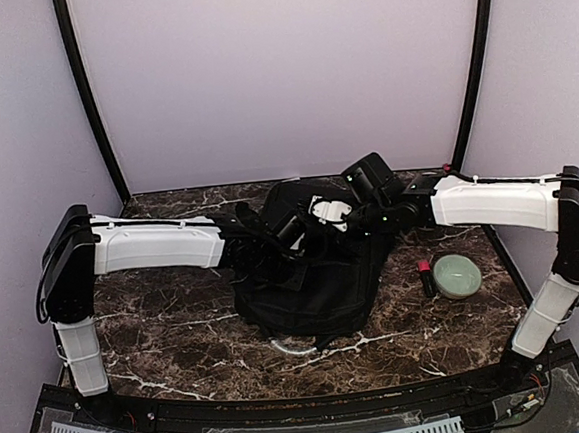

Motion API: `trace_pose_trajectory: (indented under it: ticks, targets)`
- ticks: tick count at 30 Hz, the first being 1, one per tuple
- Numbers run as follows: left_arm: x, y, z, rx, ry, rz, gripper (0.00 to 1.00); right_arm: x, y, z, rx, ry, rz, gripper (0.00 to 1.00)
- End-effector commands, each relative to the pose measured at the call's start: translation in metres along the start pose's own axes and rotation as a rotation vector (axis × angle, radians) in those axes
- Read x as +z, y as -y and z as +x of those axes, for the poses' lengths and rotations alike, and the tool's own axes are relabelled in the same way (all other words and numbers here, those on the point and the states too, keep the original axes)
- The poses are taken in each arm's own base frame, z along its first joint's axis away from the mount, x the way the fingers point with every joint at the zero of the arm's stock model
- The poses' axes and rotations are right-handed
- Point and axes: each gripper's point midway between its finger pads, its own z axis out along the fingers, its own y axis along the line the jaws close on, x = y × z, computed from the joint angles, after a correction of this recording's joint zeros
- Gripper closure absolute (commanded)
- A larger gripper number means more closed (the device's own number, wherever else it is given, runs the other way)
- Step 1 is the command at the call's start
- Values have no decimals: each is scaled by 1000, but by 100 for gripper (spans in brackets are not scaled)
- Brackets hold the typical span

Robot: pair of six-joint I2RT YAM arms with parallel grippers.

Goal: Pack the student bag
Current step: Adjust the pen in the upper front pocket of the bag.

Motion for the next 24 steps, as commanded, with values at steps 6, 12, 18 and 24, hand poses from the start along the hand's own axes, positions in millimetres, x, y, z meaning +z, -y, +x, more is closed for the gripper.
trace_pose_trajectory:
  ticks: [6, 12, 18, 24]
  targets:
    - [-17, 17, -29, 73, 53, 95, 100, -14, 8, -22, -9, 97, 22, 100]
    - [-48, 19, -2, 104, 24, 95, 91, -13, 8, -21, -6, 98, 20, 100]
    - [-69, -15, 20, 37, 24, -20, 62, -10, 5, -20, -6, 94, 4, 100]
    - [-51, -24, 30, 40, -21, -60, 57, -9, 5, -19, -4, 91, -3, 100]
